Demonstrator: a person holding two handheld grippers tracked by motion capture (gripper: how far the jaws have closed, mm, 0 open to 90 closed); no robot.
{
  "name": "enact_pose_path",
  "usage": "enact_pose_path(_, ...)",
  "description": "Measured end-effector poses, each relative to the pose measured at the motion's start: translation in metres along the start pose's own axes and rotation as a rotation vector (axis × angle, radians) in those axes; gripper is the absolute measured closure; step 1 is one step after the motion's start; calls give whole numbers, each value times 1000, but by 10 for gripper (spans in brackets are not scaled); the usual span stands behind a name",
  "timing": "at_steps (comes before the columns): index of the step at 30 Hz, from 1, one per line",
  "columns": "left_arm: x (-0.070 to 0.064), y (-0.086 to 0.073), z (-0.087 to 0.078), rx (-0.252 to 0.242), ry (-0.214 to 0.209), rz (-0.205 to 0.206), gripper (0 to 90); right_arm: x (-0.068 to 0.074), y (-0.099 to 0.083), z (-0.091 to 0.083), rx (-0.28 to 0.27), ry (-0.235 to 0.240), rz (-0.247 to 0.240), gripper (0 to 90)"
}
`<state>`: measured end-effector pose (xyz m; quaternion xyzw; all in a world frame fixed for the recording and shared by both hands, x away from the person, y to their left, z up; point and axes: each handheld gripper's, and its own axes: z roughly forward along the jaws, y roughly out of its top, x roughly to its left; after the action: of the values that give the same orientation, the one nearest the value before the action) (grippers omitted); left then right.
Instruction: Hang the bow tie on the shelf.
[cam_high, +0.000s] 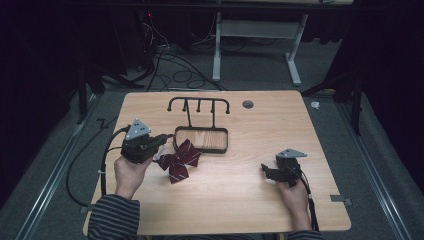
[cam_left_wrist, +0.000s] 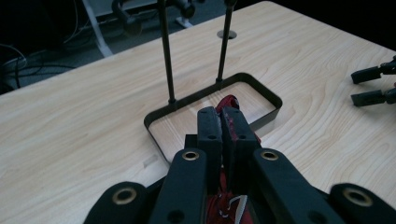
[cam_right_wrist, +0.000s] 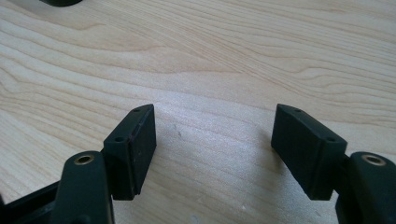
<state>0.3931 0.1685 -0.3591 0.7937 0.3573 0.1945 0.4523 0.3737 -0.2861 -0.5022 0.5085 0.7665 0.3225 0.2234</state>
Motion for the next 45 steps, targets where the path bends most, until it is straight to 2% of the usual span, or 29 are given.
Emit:
enact_pose_path(10, -7, 18, 5, -14, -24, 34, 870, 0, 0, 0, 0, 0, 0, 323)
enact_pose_path(20, -11, 34, 11, -22, -50, 52, 871, 0, 0, 0, 0, 1, 0, 323)
enact_pose_path(30, -13, 49, 20, -30, -76, 60, 871, 0, 0, 0, 0, 1, 1, 323)
enact_pose_path(45, -13, 68, 36, -25, -90, 70, 871, 0, 0, 0, 1, 1, 0, 323)
